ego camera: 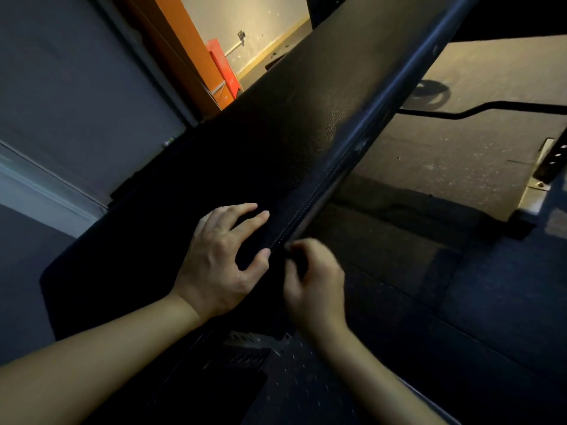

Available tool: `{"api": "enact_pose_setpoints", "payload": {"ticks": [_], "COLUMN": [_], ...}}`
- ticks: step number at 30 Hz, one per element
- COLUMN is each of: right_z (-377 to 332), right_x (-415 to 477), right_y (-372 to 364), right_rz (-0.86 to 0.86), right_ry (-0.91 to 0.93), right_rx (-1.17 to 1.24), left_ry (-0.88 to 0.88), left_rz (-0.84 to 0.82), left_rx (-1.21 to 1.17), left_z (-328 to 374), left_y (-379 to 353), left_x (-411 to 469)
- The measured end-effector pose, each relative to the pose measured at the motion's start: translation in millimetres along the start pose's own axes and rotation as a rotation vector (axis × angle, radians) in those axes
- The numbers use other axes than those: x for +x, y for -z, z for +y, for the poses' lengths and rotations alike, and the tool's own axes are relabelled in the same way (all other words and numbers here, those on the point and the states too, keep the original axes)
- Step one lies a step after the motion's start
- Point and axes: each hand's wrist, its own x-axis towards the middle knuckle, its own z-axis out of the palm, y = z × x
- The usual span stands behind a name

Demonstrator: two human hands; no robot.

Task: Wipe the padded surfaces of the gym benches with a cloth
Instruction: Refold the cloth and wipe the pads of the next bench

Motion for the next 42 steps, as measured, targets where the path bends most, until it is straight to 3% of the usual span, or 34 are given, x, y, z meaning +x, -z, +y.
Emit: {"api": "enact_pose_setpoints", "payload": {"ticks": [3,6,9,14,19,21,26,32,34,37,38,42], "right_z": [8.9,30.1,19.4,-13.0,33.0,32.1,-4.1,39.6,18.7,-9.1,-5.8,32.0], "right_x": [37.0,115.2,98.7,1.3,99.4,90.3,-2.0,102.6,60.6,-6.2,-2.0,85.7], "right_y": [12.4,36.2,27.1,5.6,31.8,24.3,4.4,29.5,13.6,4.4,7.5,27.5], "right_rz": [0.06,0.188,0.223,-0.053,0.151,0.196,-0.073,0.171,0.144,-0.119,-0.127,0.102], "right_ry": [0.035,-0.107,-0.122,0.128,-0.144,-0.205,0.106,-0.189,-0.096,0.12,0.164,-0.013], "right_rx": [-0.06,-0.114,-0.101,-0.074,-0.107,-0.077,-0.066,-0.083,-0.059,-0.044,-0.087,-0.18], "left_ry": [0.002,-0.001,-0.003,-0.023,-0.013,-0.009,-0.014,-0.006,-0.005,-0.007,-0.009,-0.004], "left_rz": [-0.003,-0.008,-0.005,0.0,0.0,0.0,0.001,-0.009,-0.007,-0.002,-0.004,-0.009], "left_rx": [-0.008,-0.011,-0.003,0.021,0.004,0.001,0.014,0.006,0.01,0.028,0.026,0.02], "left_z": [0.5,-1.0,-2.2,-4.2,-1.4,-1.9,-3.2,-1.6,-2.0,-1.6,-1.5,-1.1], "left_y": [1.1,0.4,-0.9,-1.4,-1.0,-1.3,-0.6,0.1,0.5,-0.1,-0.4,0.2], "left_x": [-0.5,-0.2,-0.4,0.6,-0.8,-1.2,1.5,-1.4,-0.6,0.7,0.6,-0.1]}}
